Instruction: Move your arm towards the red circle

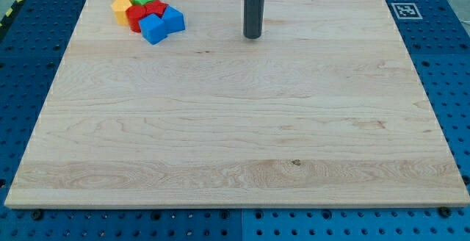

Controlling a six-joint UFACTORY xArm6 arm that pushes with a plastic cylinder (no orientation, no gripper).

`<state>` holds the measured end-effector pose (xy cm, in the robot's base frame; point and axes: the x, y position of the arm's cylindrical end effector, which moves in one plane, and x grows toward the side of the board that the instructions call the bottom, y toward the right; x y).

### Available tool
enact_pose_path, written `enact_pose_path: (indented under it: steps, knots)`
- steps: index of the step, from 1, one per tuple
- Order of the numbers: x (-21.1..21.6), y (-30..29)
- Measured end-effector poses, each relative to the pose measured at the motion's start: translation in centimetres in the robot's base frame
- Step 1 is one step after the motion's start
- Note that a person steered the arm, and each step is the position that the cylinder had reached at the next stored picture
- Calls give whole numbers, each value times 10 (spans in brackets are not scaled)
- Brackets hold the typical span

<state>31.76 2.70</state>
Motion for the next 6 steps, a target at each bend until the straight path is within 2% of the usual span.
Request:
enact_pose_path:
  steps: [1, 3, 4, 6]
  knots:
    - [0, 0]
    - [-77, -17]
    - [-78, -20]
    - [65, -52]
